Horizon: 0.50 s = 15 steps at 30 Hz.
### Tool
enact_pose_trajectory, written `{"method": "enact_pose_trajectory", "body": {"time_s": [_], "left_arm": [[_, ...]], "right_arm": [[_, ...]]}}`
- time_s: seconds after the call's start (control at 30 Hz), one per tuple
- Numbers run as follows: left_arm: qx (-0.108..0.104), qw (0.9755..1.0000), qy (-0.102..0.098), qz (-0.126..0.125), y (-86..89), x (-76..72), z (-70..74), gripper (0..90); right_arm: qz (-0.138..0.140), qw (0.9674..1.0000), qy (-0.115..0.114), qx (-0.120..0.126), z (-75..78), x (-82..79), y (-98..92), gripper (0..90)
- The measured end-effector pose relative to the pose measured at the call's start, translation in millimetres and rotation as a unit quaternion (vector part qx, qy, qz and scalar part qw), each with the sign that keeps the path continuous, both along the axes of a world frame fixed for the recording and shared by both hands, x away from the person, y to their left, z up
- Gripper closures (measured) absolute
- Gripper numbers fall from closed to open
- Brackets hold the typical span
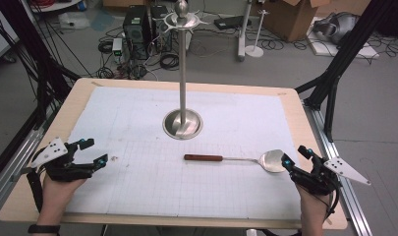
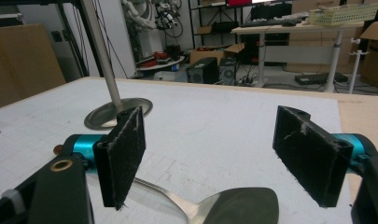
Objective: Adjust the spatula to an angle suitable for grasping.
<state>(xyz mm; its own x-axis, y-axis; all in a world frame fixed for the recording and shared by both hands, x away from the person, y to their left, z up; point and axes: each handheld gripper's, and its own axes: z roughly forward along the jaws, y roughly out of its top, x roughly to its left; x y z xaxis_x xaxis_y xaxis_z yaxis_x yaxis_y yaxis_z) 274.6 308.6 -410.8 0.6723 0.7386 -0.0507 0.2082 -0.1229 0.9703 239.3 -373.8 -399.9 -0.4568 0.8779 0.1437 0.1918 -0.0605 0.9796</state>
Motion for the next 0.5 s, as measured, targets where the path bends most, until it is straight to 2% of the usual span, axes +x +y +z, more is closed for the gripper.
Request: {"method": "enact_pose_trajectory", "body": {"time_s": [0.3,0.5], "left_arm": [[0.002,1.0000,0.004,-0.004,-2.5,0.7,0.0,19.2],[0.007,1.0000,0.000,-0.006,-2.1,0.0,2.4,19.2]], "right_arm": [[0.012,0.9999,0.000,-0.002,0.7,-0.9,3.0,24.2],[0.019,0.9998,-0.004,-0.010,2.4,0.3,6.3,24.2]]}}
